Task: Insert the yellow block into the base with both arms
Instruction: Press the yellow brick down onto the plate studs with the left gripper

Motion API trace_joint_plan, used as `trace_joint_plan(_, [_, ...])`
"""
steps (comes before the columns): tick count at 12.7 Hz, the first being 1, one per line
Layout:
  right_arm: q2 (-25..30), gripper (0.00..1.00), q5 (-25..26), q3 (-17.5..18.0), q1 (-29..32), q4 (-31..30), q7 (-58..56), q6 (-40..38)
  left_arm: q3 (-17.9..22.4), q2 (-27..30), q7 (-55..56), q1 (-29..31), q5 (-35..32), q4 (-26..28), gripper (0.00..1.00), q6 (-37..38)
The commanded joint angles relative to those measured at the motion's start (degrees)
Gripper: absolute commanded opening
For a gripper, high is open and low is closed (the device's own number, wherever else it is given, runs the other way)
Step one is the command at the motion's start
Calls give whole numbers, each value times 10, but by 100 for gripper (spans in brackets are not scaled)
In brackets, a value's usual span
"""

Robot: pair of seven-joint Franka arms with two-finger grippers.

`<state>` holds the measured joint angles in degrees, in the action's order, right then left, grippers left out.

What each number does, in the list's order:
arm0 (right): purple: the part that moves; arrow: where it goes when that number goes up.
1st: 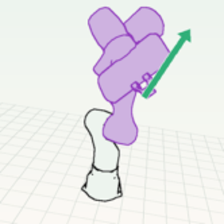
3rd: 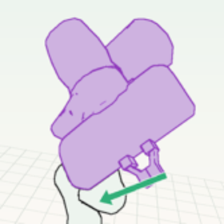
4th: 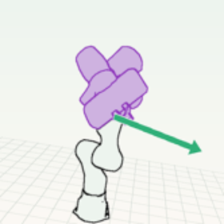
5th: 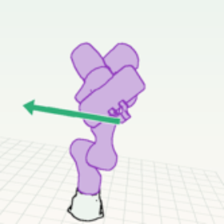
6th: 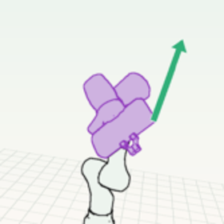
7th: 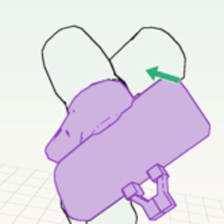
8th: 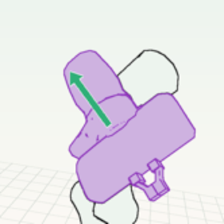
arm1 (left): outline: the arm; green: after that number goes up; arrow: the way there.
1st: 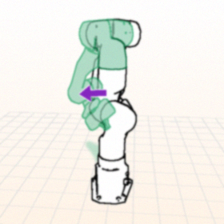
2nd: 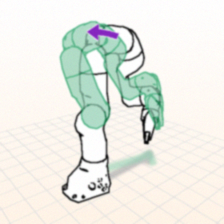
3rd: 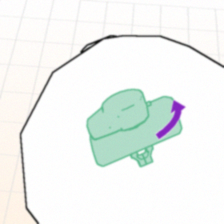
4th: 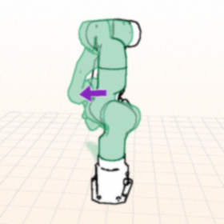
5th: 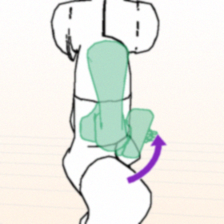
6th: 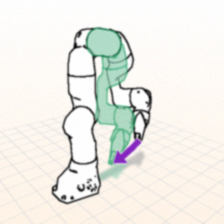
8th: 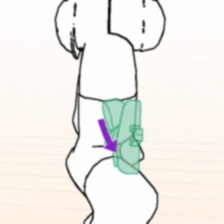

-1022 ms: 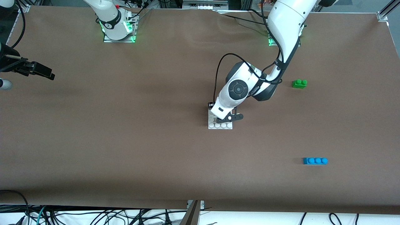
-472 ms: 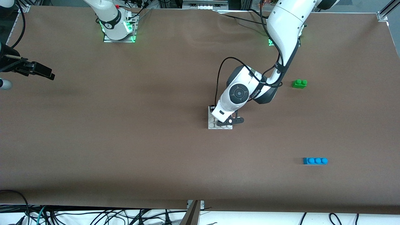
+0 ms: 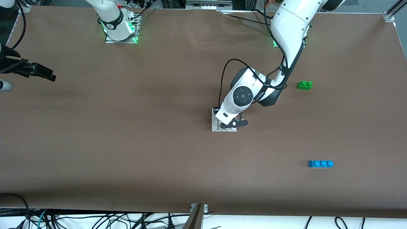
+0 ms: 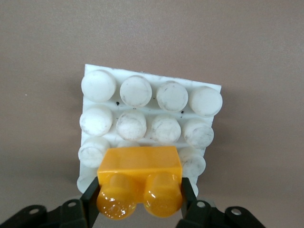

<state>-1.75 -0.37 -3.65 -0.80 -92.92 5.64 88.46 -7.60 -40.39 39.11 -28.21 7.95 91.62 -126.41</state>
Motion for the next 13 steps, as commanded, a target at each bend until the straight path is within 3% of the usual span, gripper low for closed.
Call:
trace_joint_plan(1, [2, 100, -2, 5, 5, 2, -5, -6, 7, -18, -10, -11, 7, -15, 0, -12])
trace_joint_plan(13, [2, 100, -2, 5, 5, 2, -5, -5, 7, -27, -3, -13, 10, -13, 0, -6])
